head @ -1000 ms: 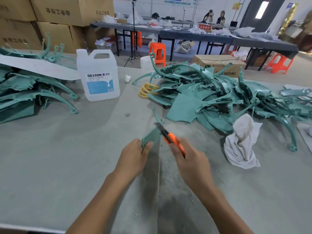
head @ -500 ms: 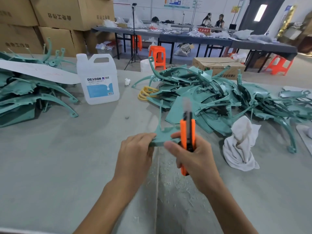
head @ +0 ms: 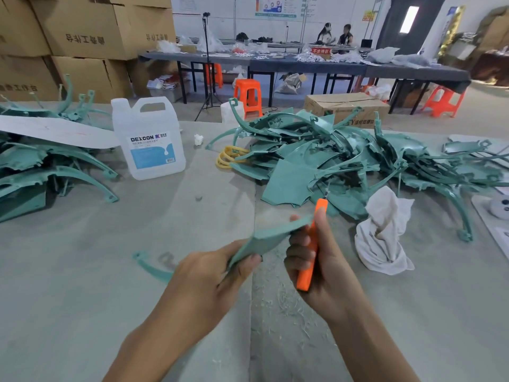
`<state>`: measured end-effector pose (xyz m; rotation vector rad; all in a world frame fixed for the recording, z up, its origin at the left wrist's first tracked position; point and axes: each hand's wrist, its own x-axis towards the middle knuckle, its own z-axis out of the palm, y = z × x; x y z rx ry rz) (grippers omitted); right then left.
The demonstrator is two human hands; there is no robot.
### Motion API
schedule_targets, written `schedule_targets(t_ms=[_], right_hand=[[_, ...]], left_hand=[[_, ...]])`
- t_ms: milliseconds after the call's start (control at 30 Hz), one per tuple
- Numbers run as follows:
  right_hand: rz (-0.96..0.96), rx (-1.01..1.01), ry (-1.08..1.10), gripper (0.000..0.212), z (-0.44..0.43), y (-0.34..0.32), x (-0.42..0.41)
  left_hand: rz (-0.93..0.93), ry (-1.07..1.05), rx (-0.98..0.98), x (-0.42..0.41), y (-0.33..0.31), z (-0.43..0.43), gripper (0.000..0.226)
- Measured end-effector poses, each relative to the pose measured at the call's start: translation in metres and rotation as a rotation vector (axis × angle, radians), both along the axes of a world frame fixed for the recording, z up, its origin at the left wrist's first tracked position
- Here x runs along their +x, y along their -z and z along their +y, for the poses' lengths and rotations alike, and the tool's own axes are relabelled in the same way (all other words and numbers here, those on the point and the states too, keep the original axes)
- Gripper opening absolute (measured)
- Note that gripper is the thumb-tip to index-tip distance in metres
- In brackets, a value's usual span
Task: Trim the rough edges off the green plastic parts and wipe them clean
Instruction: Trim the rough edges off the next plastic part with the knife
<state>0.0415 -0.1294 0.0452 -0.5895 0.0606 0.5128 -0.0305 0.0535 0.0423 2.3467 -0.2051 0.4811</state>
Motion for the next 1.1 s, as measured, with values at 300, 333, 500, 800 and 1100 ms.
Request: schedule_targets(t_ms=[300, 333, 500, 800, 1100], right_hand=[[-0.852, -0.999, 0.264, 0.028, 0.01, 0.009, -0.034], [-0.873, -1.049, 0.25, 0.031, 0.011, 0.011, -0.037], [-0.951, -1.199, 0.194, 0.032, 0.015, 0.015, -0.046], [-0.862, -1.136, 0.252, 0.034, 0.022, 0.015, -0.046], [-0.886, -1.125, 0.238, 0.031, 0.021, 0.015, -0.046]], left_hand=[[0.122, -0.238, 0.072, 0.01, -0.007, 0.009, 0.037], [0.129, -0.248, 0.085, 0.011, -0.007, 0.007, 0.036], [0.136, -0.3, 0.12, 0.013, -0.008, 0.0, 0.033], [0.094, -0.326, 0.104, 0.012, -0.011, -0.005, 0.034], [0.037, -0.35, 0.073, 0.009, -0.01, -0.005, 0.037]])
